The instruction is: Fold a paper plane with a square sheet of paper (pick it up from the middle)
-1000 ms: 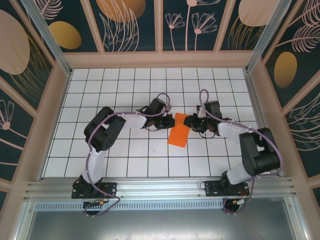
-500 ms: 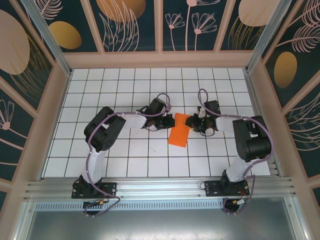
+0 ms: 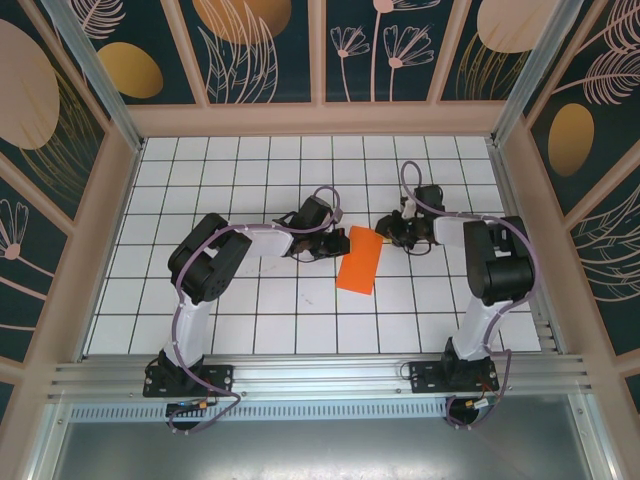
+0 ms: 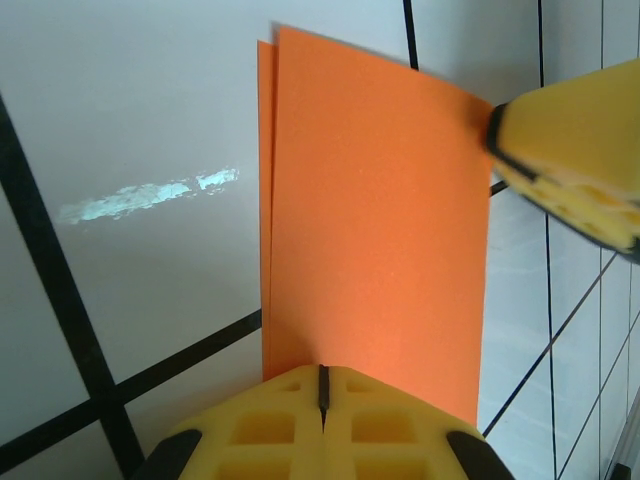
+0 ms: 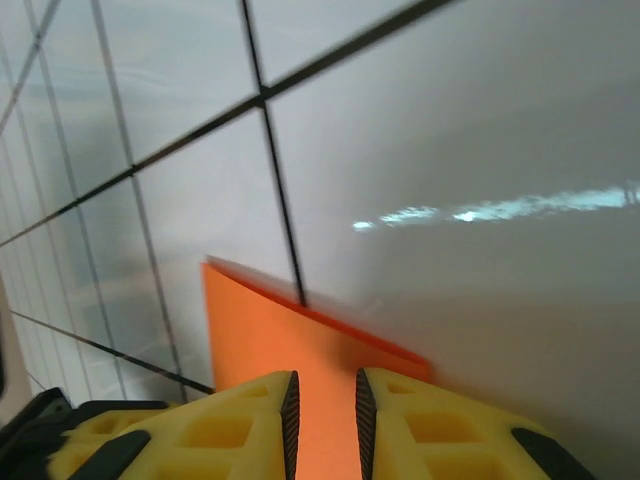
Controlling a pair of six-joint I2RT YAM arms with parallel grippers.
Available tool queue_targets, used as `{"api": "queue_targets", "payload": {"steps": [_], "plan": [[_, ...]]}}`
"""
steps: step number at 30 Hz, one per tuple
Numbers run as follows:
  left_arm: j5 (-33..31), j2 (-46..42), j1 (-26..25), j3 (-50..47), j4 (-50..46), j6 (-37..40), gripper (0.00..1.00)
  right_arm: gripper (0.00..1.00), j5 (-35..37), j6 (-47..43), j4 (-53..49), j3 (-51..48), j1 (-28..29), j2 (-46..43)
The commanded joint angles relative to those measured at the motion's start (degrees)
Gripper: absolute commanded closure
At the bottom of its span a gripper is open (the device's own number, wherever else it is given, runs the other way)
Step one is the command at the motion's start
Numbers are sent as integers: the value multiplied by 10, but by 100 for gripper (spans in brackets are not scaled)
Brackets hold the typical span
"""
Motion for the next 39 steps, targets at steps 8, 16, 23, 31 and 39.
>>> {"api": "queue_targets", "payload": {"steps": [8, 16, 23, 31, 39], "plan": [[-9, 25, -6, -8, -61, 10, 100, 74, 3, -22, -34, 35, -6, -7], [-9, 14, -6, -7, -60, 6, 100, 73, 7, -32, -53, 47, -4, -22], [-8, -36, -6, -14, -28, -14, 87, 65, 55, -41, -74, 2, -4, -103], [-58, -106, -5, -65, 16, -39, 64, 66, 44, -9, -61, -72, 36, -158], [-37, -95, -4, -89, 50, -59, 59, 66, 37, 12, -39, -128, 74, -170]]}}
